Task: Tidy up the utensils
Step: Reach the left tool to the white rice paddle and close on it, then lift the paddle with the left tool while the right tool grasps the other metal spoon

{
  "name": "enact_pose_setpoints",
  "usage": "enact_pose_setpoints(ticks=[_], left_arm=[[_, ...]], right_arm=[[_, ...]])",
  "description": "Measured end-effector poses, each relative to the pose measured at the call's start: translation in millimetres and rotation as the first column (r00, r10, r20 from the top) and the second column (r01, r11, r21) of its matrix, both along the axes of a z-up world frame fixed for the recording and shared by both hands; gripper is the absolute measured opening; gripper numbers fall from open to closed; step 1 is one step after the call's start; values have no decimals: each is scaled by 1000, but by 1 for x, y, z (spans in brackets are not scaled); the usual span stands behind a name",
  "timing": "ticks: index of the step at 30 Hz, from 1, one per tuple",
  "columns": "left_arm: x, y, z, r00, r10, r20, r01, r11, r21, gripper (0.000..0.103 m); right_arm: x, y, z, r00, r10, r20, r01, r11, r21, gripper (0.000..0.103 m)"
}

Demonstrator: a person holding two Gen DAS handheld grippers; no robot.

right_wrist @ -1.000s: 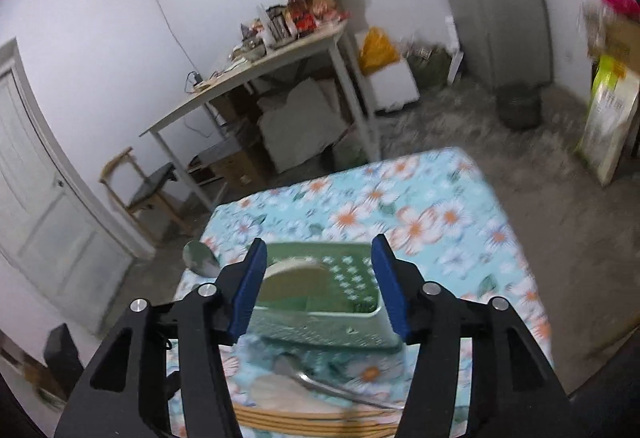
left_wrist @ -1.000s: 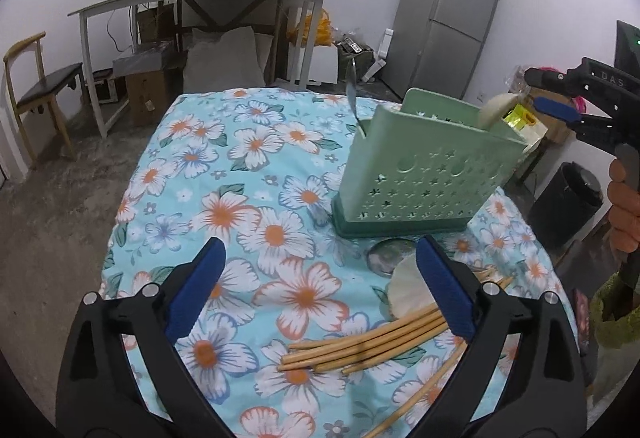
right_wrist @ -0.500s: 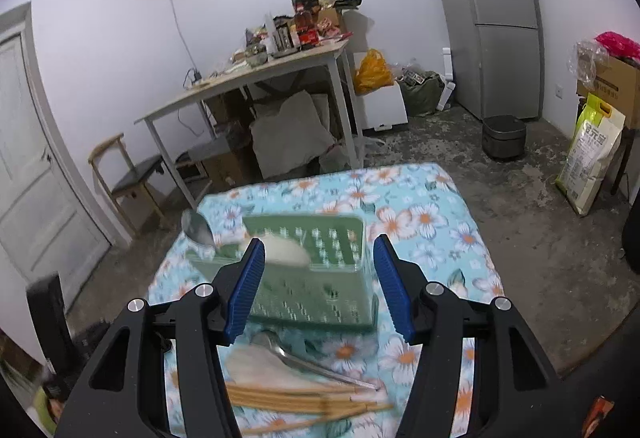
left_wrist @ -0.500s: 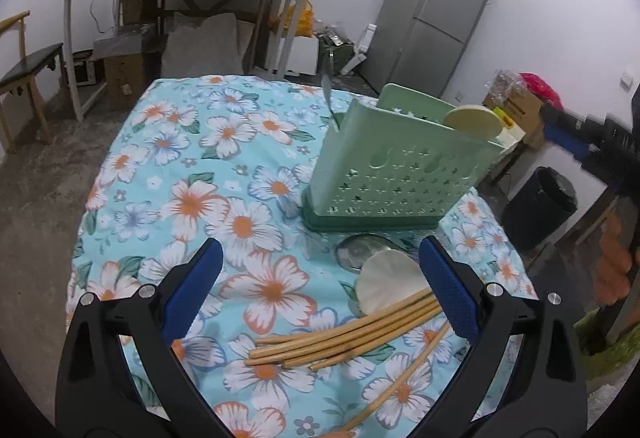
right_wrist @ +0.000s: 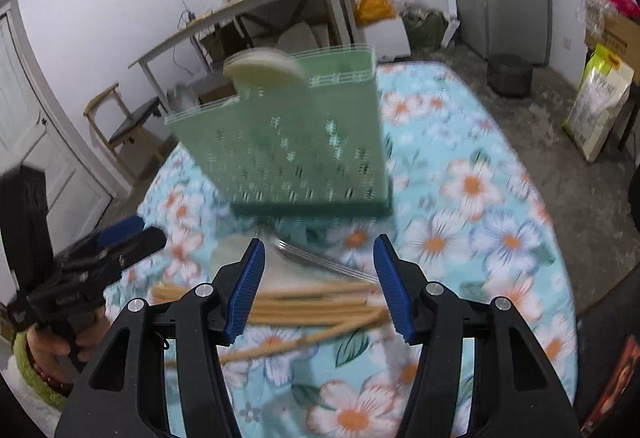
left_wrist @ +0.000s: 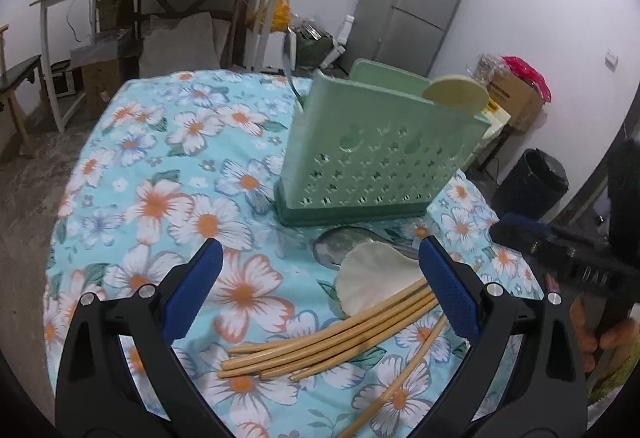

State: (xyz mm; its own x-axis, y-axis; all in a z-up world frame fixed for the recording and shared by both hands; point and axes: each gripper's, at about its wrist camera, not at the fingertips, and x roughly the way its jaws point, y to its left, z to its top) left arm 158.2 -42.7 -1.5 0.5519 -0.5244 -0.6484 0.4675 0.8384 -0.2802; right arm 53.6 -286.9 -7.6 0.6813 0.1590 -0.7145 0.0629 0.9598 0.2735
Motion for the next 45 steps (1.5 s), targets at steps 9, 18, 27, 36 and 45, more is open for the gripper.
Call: enact_pose_setpoints(ticks=[9, 18, 27, 36, 45], left_arm=[[6, -19, -14, 991, -126, -46, 125, 992, -24, 75], [27, -32, -42, 964, -181, -193, 170, 983, -73, 40], [33, -37, -68, 948, -198, -249, 181, 979, -89, 15], [26, -26, -45, 963, -200, -183, 176, 974, -141, 4], [6, 3, 6, 988, -131, -78, 120, 983, -137, 2]], right_arm=[[-11, 20, -33, 996, 54, -72, -54, 999, 6, 55], [-12, 12, -31, 997, 38, -62, -37, 999, 18, 55], [-11, 12, -33, 997, 34, -65, -32, 999, 29, 55], [-13, 8, -34, 998, 27, -62, -25, 999, 40, 55], [-18, 14, -26, 999, 27, -19, -28, 998, -47, 55]])
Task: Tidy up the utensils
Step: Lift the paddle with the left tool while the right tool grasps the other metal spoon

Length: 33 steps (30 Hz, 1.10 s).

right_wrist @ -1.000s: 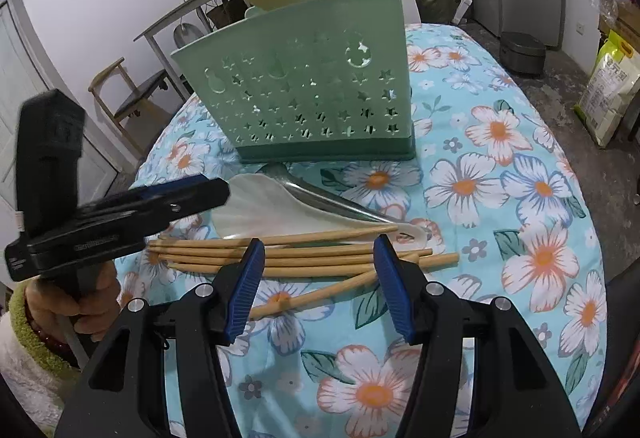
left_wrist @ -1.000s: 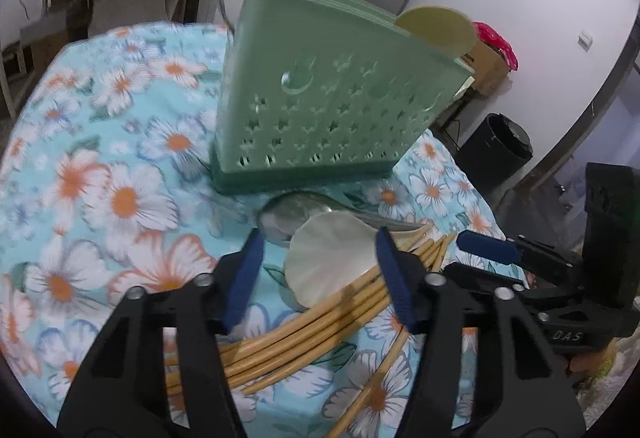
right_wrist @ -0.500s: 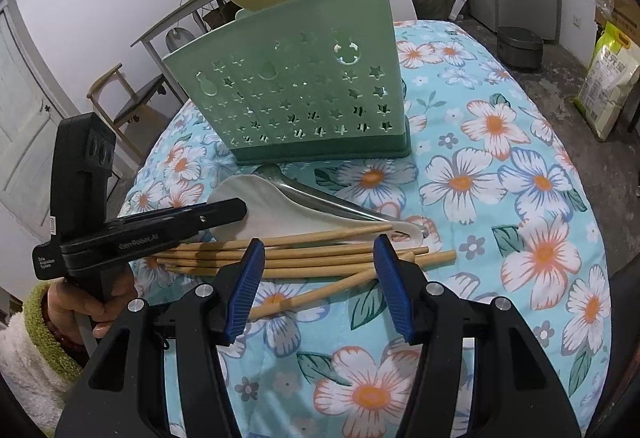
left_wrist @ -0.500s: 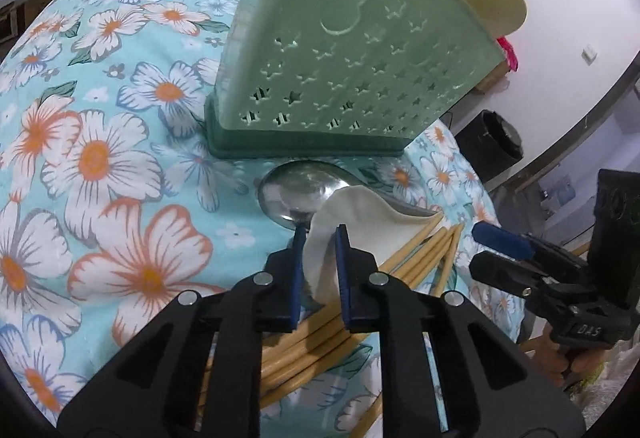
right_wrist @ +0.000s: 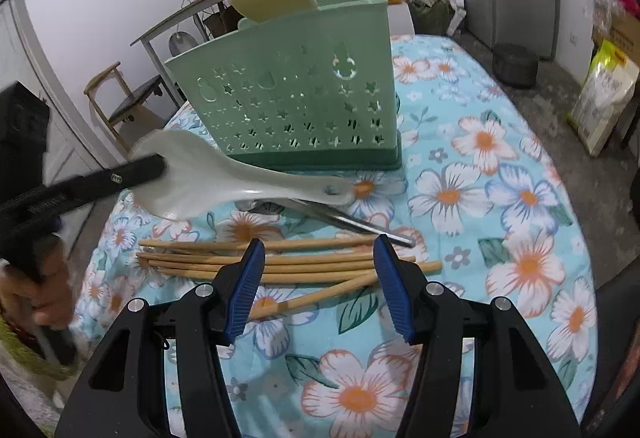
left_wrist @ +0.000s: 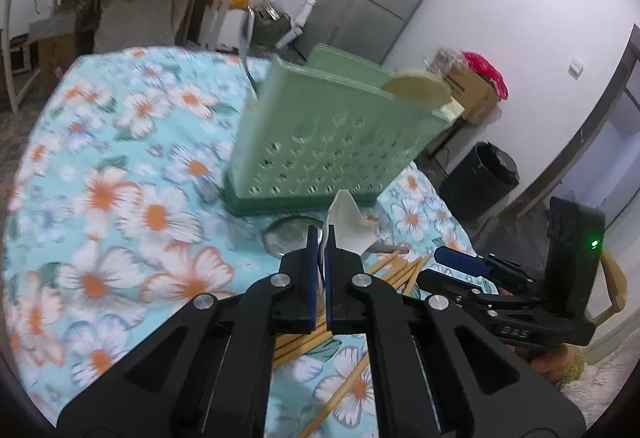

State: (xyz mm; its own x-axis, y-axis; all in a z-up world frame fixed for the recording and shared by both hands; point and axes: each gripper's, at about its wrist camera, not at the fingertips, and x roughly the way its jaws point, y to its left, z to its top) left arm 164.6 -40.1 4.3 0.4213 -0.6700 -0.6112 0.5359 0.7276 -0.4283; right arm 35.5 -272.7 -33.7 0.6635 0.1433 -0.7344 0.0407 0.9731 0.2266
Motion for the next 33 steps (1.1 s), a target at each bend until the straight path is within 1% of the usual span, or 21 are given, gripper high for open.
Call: enact_pose_setpoints(ticks=[2, 7, 10, 12, 14, 17, 19, 21, 22, 23, 26, 28, 30, 33], left_arm=[[-6, 17, 11, 999, 36, 20, -36, 999, -11, 2], [-16, 48, 26, 991, 120, 57, -118, 992, -35, 2], [-18, 65, 32, 984, 164, 77, -161, 986, -43, 1], [-18, 75, 34, 979, 187, 83, -183, 982, -48, 2], [-17, 80, 32, 974, 211, 84, -208, 977, -42, 2], [-18, 91, 32, 964, 252, 90, -250, 968, -33, 2], [-20, 96, 30, 957, 274, 100, -272, 962, -36, 2], [-23, 102, 28, 948, 301, 106, -299, 954, -38, 2], [-23, 104, 27, 945, 308, 109, -306, 951, -37, 2], [-24, 107, 26, 943, 315, 110, -313, 949, -35, 2], [-24, 113, 22, 939, 328, 100, -325, 945, -43, 2], [-23, 118, 19, 937, 336, 90, -333, 942, -52, 2], [-23, 122, 17, 936, 341, 85, -337, 940, -58, 2], [-21, 128, 14, 935, 346, 77, -341, 938, -68, 2]], right_arm=[[0, 5, 4, 1000, 8, 21, -7, 999, -46, 55], [8, 20, 12, 996, 56, 69, -44, 985, -169, 55], [16, 34, 16, 991, 101, 89, -75, 964, -256, 55], [22, 45, 17, 985, 147, 91, -110, 939, -326, 55], [29, 54, 17, 979, 186, 88, -136, 906, -401, 55], [41, 60, 15, 967, 246, 67, -188, 867, -462, 55], [52, 63, 9, 957, 289, 21, -240, 831, -502, 54], [60, 67, 3, 942, 333, -31, -297, 791, -534, 50], [63, 69, 1, 936, 349, -51, -319, 775, -545, 50], [68, 72, -4, 924, 372, -86, -353, 750, -559, 49], [77, 79, -14, 899, 405, -166, -421, 697, -580, 44], [77, 88, -18, 879, 433, -198, -457, 650, -607, 44], [75, 95, -21, 866, 449, -220, -479, 618, -623, 44], [72, 107, -29, 852, 461, -249, -491, 536, -687, 44]])
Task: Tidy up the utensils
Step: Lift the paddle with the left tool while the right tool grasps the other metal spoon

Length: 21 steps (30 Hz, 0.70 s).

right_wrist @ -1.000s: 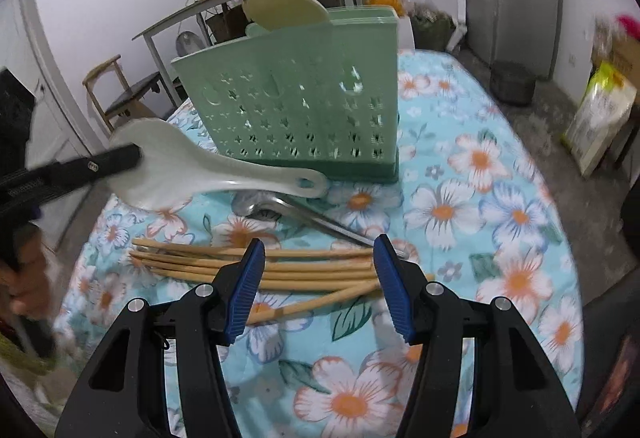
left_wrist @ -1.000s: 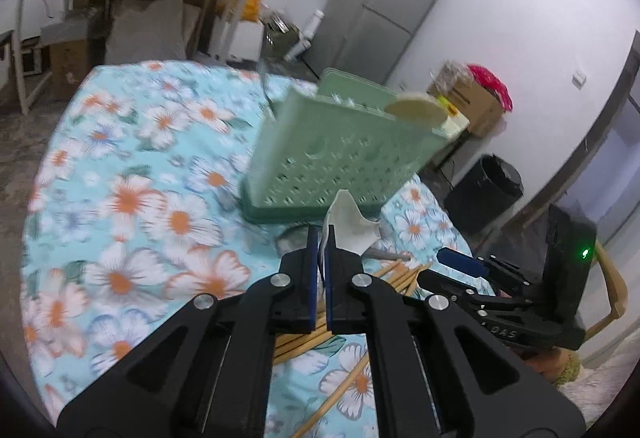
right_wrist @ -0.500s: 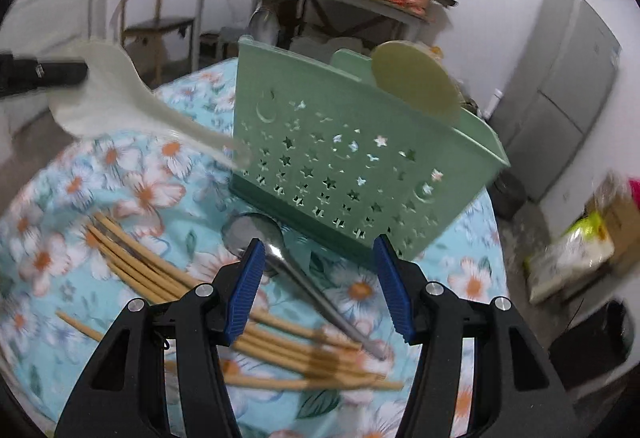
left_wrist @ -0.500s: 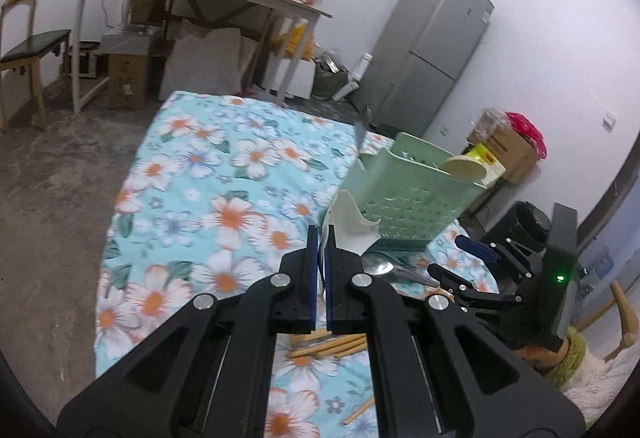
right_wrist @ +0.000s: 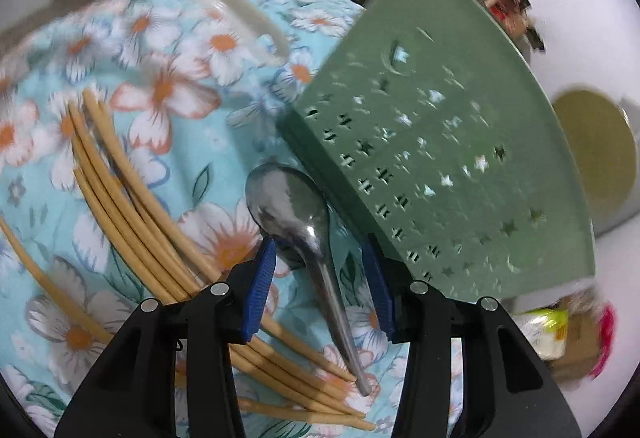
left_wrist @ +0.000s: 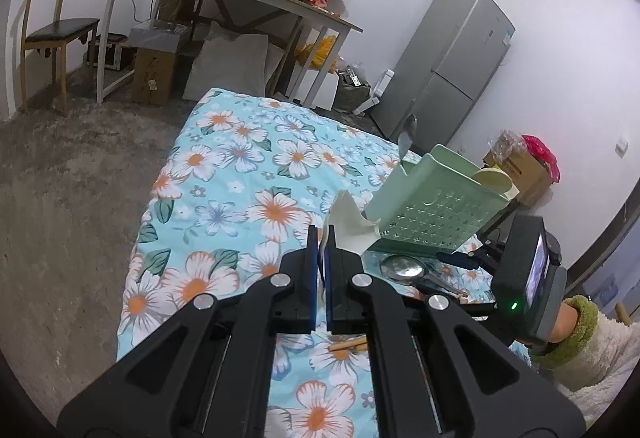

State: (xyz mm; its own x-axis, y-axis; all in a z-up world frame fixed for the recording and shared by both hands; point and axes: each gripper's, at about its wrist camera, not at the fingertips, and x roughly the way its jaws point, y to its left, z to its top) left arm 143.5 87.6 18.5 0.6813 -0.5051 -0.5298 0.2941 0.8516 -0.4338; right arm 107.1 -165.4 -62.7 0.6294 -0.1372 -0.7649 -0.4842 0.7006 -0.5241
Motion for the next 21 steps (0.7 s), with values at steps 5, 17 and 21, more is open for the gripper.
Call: enact_pose_setpoints(ticks=[5, 17, 21], left_arm=[[0, 7, -2, 1000, 7, -2, -7, 1000, -16, 2], [0, 19, -9, 1000, 21, -22, -22, 999, -47, 2], [-1, 21, -9, 999, 24, -23, -26, 999, -46, 2]], right_arm=[[-5, 23, -10, 996, 74, 59, -64, 987, -147, 44], [0, 62, -11, 985, 159, 66, -140, 963, -231, 38], [-5, 60, -15, 989, 141, 54, -127, 969, -212, 19]])
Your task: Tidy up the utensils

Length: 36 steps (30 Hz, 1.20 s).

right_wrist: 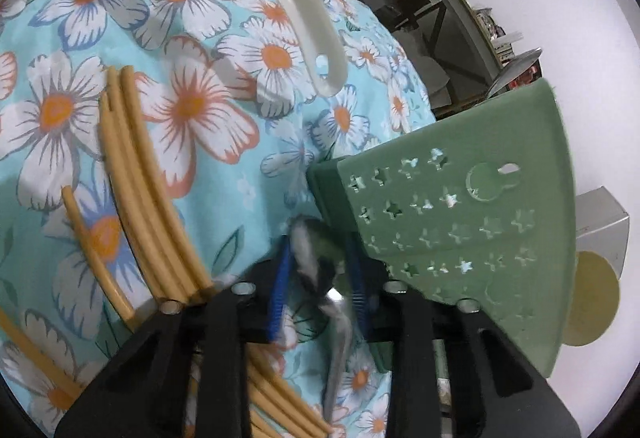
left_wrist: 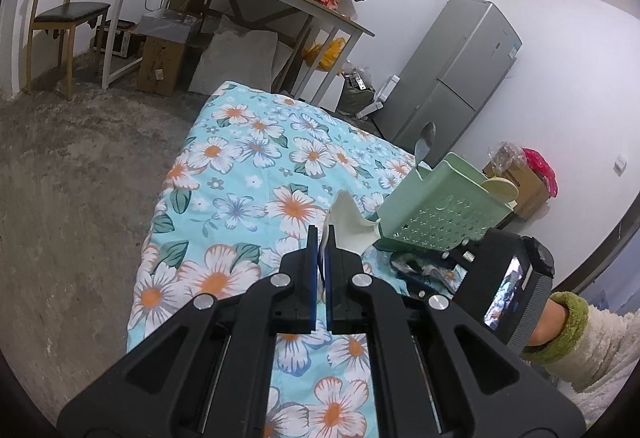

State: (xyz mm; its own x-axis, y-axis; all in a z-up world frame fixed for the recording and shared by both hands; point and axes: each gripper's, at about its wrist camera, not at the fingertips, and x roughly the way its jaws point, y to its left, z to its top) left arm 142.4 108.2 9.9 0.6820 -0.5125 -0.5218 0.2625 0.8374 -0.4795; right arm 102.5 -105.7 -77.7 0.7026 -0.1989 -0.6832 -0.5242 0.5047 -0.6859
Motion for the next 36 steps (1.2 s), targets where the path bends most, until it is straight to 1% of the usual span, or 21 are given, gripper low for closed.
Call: enact_pose_setpoints(ticks=[3, 7, 11, 13, 16, 17, 19, 22, 26, 28, 29, 31, 34, 36], left_arm=[[-1, 1, 1, 1000, 4, 2, -4, 1000, 2, 2], [-1, 2, 4, 1000, 11, 10, -11, 1000, 7, 2], [-3, 0, 10, 999, 15, 29, -16, 1000, 11, 2], [-4, 0, 14, 999, 17, 43, -17, 1000, 12, 2], [-7, -1, 23, 997, 22, 73, -23, 1000, 14, 2], [-9, -2, 26, 996, 26, 84, -27, 1000, 14, 2], [-14, -1, 36, 992, 30, 119, -31, 999, 8, 2], [-24, -2, 55, 983, 21, 183, -20, 1000, -10, 2], [-32, -9, 78, 966, -15, 257, 16, 1000, -1, 2], [-35, -15, 92, 954, -38, 298, 37, 999, 7, 2], [-35, -18, 97, 949, -46, 311, 44, 999, 12, 2], [-33, -27, 107, 939, -65, 336, 58, 998, 30, 2], [-27, -38, 114, 934, -92, 345, 80, 996, 50, 2], [-24, -47, 118, 930, -110, 351, 91, 993, 72, 2]], right_arm=[[-5, 0, 1, 999, -2, 39, 2, 1000, 15, 14], [-13, -5, 20, 995, -30, 99, 23, 997, 76, 9], [-24, -20, 58, 981, -107, 163, 71, 974, 215, 7], [-29, -30, 73, 972, -144, 187, 91, 960, 266, 6], [-36, -50, 96, 951, -228, 207, 140, 919, 368, 6], [-39, -59, 105, 941, -272, 202, 169, 893, 417, 6], [-40, -71, 113, 927, -322, 193, 198, 856, 478, 6], [-44, -92, 131, 897, -401, 186, 235, 788, 569, 5], [-47, -117, 143, 867, -470, 167, 260, 710, 654, 3], [-47, -124, 144, 854, -498, 149, 270, 670, 692, 2], [-48, -130, 146, 848, -512, 139, 272, 644, 715, 2], [-51, -135, 147, 833, -535, 143, 270, 619, 737, 1], [-57, -137, 153, 818, -553, 158, 262, 602, 754, 1], [-60, -138, 156, 814, -557, 161, 256, 594, 763, 1]])
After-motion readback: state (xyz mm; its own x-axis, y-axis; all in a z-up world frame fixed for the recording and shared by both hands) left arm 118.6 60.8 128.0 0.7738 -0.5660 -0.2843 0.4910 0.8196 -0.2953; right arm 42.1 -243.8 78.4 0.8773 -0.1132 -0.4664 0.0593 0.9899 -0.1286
